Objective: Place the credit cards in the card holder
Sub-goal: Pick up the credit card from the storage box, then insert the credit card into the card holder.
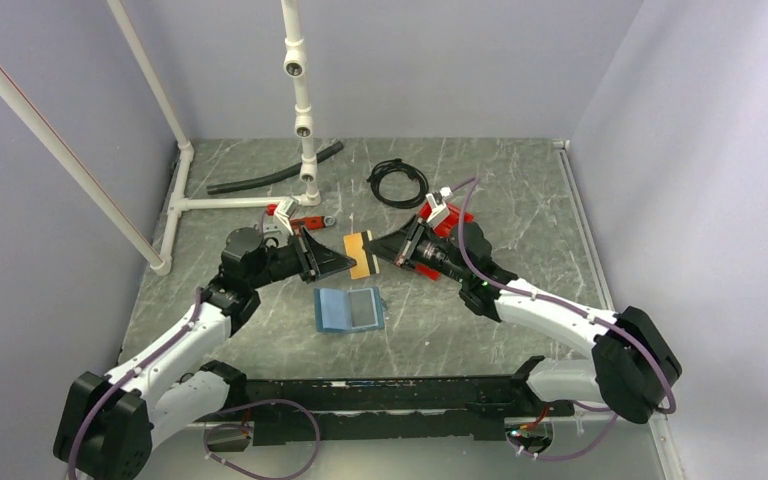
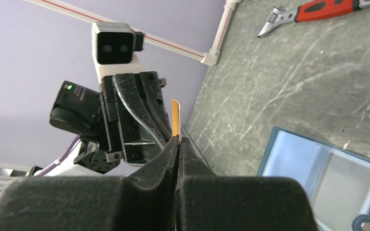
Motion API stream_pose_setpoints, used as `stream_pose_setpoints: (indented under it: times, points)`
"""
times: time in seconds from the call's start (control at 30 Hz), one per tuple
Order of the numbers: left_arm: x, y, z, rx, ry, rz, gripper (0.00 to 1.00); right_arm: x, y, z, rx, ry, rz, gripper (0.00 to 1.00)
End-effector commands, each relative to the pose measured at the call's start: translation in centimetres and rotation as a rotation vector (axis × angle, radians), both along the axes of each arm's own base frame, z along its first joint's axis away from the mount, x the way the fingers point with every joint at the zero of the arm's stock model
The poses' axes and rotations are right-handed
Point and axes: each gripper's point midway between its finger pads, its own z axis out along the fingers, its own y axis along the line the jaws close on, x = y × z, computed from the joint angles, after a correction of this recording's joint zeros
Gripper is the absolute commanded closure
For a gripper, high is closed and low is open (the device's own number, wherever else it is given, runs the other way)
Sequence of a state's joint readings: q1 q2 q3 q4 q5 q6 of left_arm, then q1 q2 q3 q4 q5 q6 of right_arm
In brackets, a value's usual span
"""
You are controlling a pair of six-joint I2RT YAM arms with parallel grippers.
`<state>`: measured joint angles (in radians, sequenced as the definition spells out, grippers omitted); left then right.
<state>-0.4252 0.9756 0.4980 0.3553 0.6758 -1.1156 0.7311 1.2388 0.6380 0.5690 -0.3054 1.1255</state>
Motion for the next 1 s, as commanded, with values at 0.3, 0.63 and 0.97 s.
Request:
stream_pose_setpoints:
  times: [0.3,0.63,0.97]
  points:
    - [-2.3,3.3,-4.8,0.399,0.171,0.003,1.0,-0.8,-4.9,-6.2,-0.532,-0.113,-0.014,0.34]
    - [-3.9,4.4,-9.8,0.53,0.352,-0.039,1.0,-3.9,0.0,-14.7,-0.695,-0.085,0.388,0.88]
    - [-3.5,4.1,-15.1,0.573,0.481,-0.124,1.0,-2.8,-0.2,-22.1,-0.82,0.068,0.379,1.0]
